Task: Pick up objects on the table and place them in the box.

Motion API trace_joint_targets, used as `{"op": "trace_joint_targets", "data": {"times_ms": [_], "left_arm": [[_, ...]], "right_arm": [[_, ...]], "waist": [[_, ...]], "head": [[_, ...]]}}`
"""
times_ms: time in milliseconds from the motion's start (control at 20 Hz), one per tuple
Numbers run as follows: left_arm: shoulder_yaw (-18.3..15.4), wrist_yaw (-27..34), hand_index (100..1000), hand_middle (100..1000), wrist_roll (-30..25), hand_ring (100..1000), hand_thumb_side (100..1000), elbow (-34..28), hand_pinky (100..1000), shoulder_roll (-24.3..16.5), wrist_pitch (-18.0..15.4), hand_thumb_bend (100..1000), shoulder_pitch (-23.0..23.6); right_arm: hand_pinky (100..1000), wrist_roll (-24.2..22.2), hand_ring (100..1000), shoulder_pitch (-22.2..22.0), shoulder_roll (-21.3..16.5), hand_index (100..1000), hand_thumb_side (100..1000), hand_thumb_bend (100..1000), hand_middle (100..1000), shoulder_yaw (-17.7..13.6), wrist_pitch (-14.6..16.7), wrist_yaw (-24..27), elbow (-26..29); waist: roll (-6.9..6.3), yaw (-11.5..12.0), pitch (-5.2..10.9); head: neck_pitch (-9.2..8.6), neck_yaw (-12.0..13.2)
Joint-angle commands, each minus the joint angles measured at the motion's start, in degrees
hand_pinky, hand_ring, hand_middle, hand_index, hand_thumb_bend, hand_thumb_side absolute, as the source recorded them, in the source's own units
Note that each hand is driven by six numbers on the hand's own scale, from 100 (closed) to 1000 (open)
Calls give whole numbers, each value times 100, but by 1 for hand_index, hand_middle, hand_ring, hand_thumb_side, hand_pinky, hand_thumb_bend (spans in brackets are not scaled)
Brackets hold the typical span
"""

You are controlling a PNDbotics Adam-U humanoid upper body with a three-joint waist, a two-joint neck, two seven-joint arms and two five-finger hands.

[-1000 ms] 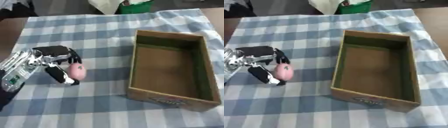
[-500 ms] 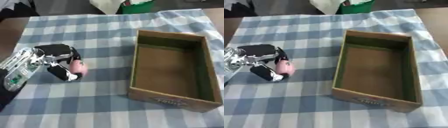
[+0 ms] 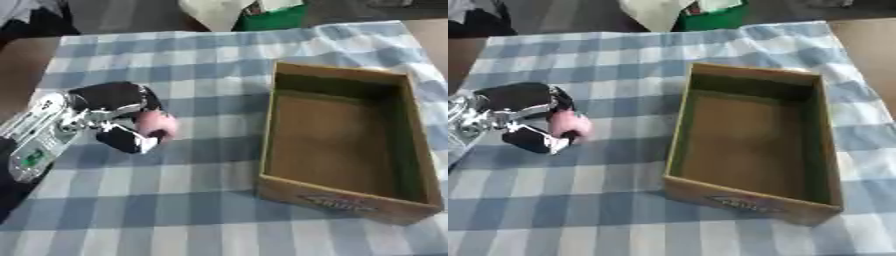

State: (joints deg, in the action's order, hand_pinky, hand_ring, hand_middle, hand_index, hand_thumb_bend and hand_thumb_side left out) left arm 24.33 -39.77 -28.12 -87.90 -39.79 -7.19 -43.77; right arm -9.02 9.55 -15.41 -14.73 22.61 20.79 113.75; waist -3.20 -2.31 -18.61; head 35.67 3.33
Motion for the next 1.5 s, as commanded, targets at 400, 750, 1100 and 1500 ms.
{"op": "trace_joint_targets", "data": {"times_ms": [400,750,1100,1500], "left_arm": [[-537,-268,680,521,835,467,397,-340,242,810,-133,100,-628],[-611,-1100,674,528,1257,462,366,645,244,1903,-352,100,-1154],[-721,-1881,672,531,2194,464,359,1161,259,2612,-764,100,-1370],[-832,-2200,667,528,2685,463,357,1590,269,3069,-1129,100,-1461]], "right_arm": [[859,122,845,67,-258,926,1000,100,630,-61,197,218,84],[847,161,837,216,-469,920,1000,100,636,-29,425,503,84],[839,25,832,482,-597,916,1000,100,640,101,500,882,84],[838,-232,831,767,-626,916,1000,100,642,247,429,1260,84]], "waist": [[73,-61,218],[143,-185,231],[187,-308,192],[195,-457,126]], "head": [[35,4],[56,49],[-38,178],[-128,305]]}}
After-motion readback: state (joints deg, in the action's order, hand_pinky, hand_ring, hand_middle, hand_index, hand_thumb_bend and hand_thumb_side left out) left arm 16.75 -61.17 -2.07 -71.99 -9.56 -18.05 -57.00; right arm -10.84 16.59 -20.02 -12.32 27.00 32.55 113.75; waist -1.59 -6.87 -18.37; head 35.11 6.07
